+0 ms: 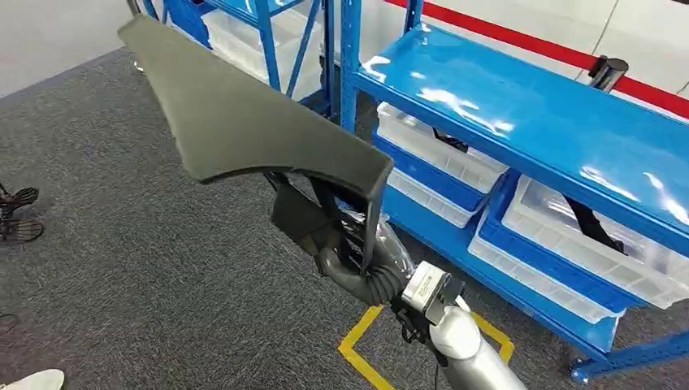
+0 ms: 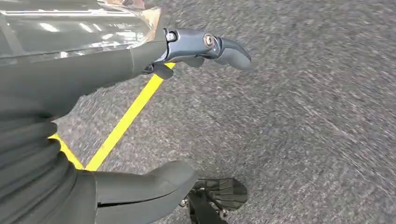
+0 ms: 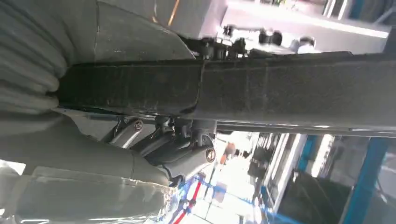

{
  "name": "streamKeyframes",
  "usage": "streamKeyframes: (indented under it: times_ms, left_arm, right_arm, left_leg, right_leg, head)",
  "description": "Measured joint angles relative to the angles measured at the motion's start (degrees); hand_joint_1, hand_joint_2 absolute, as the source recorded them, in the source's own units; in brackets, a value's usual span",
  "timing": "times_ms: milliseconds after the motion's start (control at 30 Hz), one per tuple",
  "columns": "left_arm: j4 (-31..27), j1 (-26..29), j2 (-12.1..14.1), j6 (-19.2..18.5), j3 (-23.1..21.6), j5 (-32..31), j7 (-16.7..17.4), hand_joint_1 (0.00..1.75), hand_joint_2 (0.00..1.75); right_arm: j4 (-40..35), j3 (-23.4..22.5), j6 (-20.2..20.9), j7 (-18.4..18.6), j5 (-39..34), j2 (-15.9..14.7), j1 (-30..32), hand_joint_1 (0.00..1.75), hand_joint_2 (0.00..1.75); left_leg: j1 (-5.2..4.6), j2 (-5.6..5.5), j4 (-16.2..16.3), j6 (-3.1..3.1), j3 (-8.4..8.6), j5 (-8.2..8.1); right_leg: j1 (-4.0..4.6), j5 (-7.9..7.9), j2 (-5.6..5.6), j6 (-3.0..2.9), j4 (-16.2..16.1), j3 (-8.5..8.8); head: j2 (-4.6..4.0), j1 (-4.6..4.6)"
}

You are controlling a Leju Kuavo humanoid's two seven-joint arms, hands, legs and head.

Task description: Take the parts from the cabinet and place them on the table.

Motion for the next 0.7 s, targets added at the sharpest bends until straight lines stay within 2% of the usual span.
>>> streamKeyframes:
  times_ms: [33,67,100,133,200,233,267,300,333,367,400,433,467,500,533,567,600,633,700]
  left_arm:
    - [0.0,0.01,-0.07,-0.04,0.0,0.0,0.13,0.0,1.75]
    - [0.0,0.01,-0.11,-0.09,0.0,-0.02,0.24,0.0,1.75]
    - [0.0,-0.02,-0.07,-0.15,0.0,-0.09,0.33,0.0,1.75]
    - [0.0,0.02,-0.04,-0.15,0.0,-0.13,0.37,0.0,1.75]
    - [0.0,0.29,-0.04,-0.17,-0.02,-0.31,0.48,0.0,1.75]
    - [0.04,0.4,0.11,-0.2,-0.02,-0.53,0.68,0.0,1.75]
    - [0.04,0.49,0.22,-0.26,-0.04,-0.74,0.92,0.0,1.75]
    - [0.04,0.47,0.22,-0.35,-0.07,-0.87,1.07,0.0,1.75]
    - [0.04,0.33,0.22,-0.37,-0.09,-0.87,1.25,0.0,1.75]
    - [0.04,0.31,0.22,-0.37,-0.09,-0.85,1.4,0.0,1.75]
    - [0.04,0.33,0.15,-0.39,-0.09,-0.79,1.42,0.0,1.75]
    - [0.04,0.4,0.11,-0.44,-0.09,-0.5,1.49,0.0,1.75]
    - [0.04,0.44,0.11,-0.46,-0.05,-0.13,1.53,0.0,1.75]
    - [0.04,0.44,0.11,-0.44,-0.02,0.02,1.6,0.0,1.75]
    - [0.04,0.43,0.13,-0.48,-0.02,0.26,1.62,0.0,1.75]
    - [0.04,0.4,0.13,-0.48,-0.02,0.37,1.62,0.0,1.75]
    - [0.04,0.3,0.11,-0.48,-0.02,0.35,1.62,0.0,1.75]
    - [0.04,0.24,0.09,-0.5,-0.02,0.37,1.62,0.0,1.75]
    - [0.04,0.31,0.06,-0.5,-0.02,0.35,1.66,0.0,1.75]
  right_arm:
    - [0.09,0.04,0.18,0.09,0.0,0.02,-0.32,1.75,1.75]
    - [0.13,0.07,0.35,0.13,0.0,0.04,-0.59,1.75,1.75]
    - [0.26,0.07,0.52,0.13,0.02,0.07,-0.74,1.75,1.75]
    - [0.26,0.09,0.61,0.13,0.07,0.15,-0.82,1.75,1.75]
    - [0.44,0.09,0.66,0.11,0.07,0.17,-0.86,1.75,1.75]
    - [0.48,0.09,0.72,-0.04,0.07,0.24,-0.91,1.75,1.75]
    - [0.5,0.07,0.79,-0.2,0.04,0.39,-0.94,1.75,1.75]
    - [0.57,0.07,0.83,-0.26,0.02,0.55,-0.89,1.75,1.75]
    - [0.59,0.02,1.01,-0.42,0.02,0.66,-0.84,1.75,1.75]
    - [0.74,0.0,1.29,-0.48,0.07,0.66,-0.78,1.75,1.75]
    - [0.9,0.0,1.49,-0.59,0.13,0.66,-0.63,1.75,1.75]
    - [1.11,0.0,1.79,-0.68,0.15,0.68,-0.41,1.75,1.75]
    - [1.31,-0.02,1.94,-0.74,0.24,0.68,-0.32,1.75,1.75]
    - [1.42,-0.02,1.99,-0.77,0.24,0.7,-0.31,1.75,1.75]
    - [1.53,-0.06,2.05,-0.79,0.24,0.81,-0.32,1.75,1.75]
    - [1.57,-0.13,2.14,-0.83,0.24,0.87,-0.32,1.75,1.75]
    - [1.57,-0.13,2.16,-0.83,0.24,0.96,-0.3,1.75,1.75]
    - [1.62,-0.18,2.16,-0.85,0.26,0.94,-0.38,1.75,1.75]
    - [1.7,-0.2,2.32,-0.87,0.26,0.98,-0.32,1.75,1.75]
  left_leg:
    - [0.04,-0.71,0.14,-0.14,0.05,-0.01]
    - [0.04,-1.28,0.41,-0.39,-0.1,-0.11]
    - [-0.34,-1.82,0.79,-0.84,-0.35,-0.25]
    - [-0.31,-2.05,0.7,-1.11,-0.54,-0.18]
    - [-0.03,-2.6,0.36,-1.87,-0.73,0.22]
    - [-0.04,-2.95,0.42,-2.26,-0.92,0.21]
    - [0.03,-1.14,1.07,-2.42,-0.99,-0.33]
    - [-0.12,1.5,3.23,-2.69,-2.0,-1.97]
    - [0.08,2.71,7.48,-3.0,-4.02,-4.41]
    - [0.25,3.17,12.7,-3.21,-6.59,-6.8]
    - [0.29,3.31,16.76,-3.4,-8.65,-8.27]
    - [0.35,3.33,19.27,-3.55,-10.04,-8.5]
    - [0.45,3.42,18.18,-3.56,-9.64,-7.24]
    - [0.52,3.65,14.76,-3.52,-7.93,-5.12]
    - [0.57,4.22,9.32,-3.39,-5.08,-2.57]
    - [0.56,5.57,4.06,-3.17,-2.07,-0.59]
    - [0.12,8.12,1.14,-2.93,-0.55,-1.07]
    - [-0.04,6.91,1.16,-2.4,-0.65,-0.78]
    - [-0.47,6.0,1.21,-2.0,-0.95,-0.88]
  right_leg:
    - [-0.26,2.47,0.39,0.64,-5.95,2.86]
    - [-0.68,4.35,2.1,1.0,-11.02,5.24]
    - [-0.48,4.12,2.97,0.35,-11.93,5.29]
    - [-0.42,4.37,2.16,-0.2,-12.05,5.56]
    - [0.04,4.52,1.73,-0.95,-11.91,5.45]
    - [-0.62,4.81,1.25,-1.41,-12.2,5.7]
    - [-0.88,4.99,0.76,-1.7,-12.41,5.81]
    - [-0.79,4.89,0.39,-2.37,-12.44,5.88]
    - [-0.59,4.82,-0.16,-2.66,-12.43,5.88]
    - [-0.43,4.74,-0.78,-2.78,-12.43,5.88]
    - [-0.33,4.69,-1.32,-2.84,-12.41,5.85]
    - [-0.27,4.66,-1.99,-2.86,-12.4,5.88]
    - [-0.26,4.61,-2.54,-2.89,-12.39,5.92]
    - [-0.26,4.55,-3.02,-2.92,-12.39,5.99]
    - [-0.26,4.41,-3.44,-2.78,-12.39,6.12]
    - [-0.24,4.31,-3.81,-2.7,-12.39,6.31]
    - [0.32,4.05,-4.13,-2.29,-12.34,6.44]
    - [0.62,3.9,-4.39,-1.98,-12.37,6.39]
    - [0.62,3.9,-5.26,-1.54,-12.63,6.56]
  head:
    - [0.0,-0.02]
    - [0.0,0.0]
    - [0.0,-0.07]
    - [0.0,-0.02]
    - [0.0,-0.07]
    - [0.0,-0.09]
    - [0.0,-0.05]
    - [0.0,-0.44]
    - [0.0,-0.5]
    - [0.0,-0.48]
    - [0.0,-0.5]
    - [0.0,-0.5]
    - [0.0,-0.5]
    - [0.0,-0.5]
    - [0.0,-0.5]
    - [0.0,-0.52]
    - [0.0,-0.48]
    - [0.0,-0.28]
    - [0.0,-0.22]
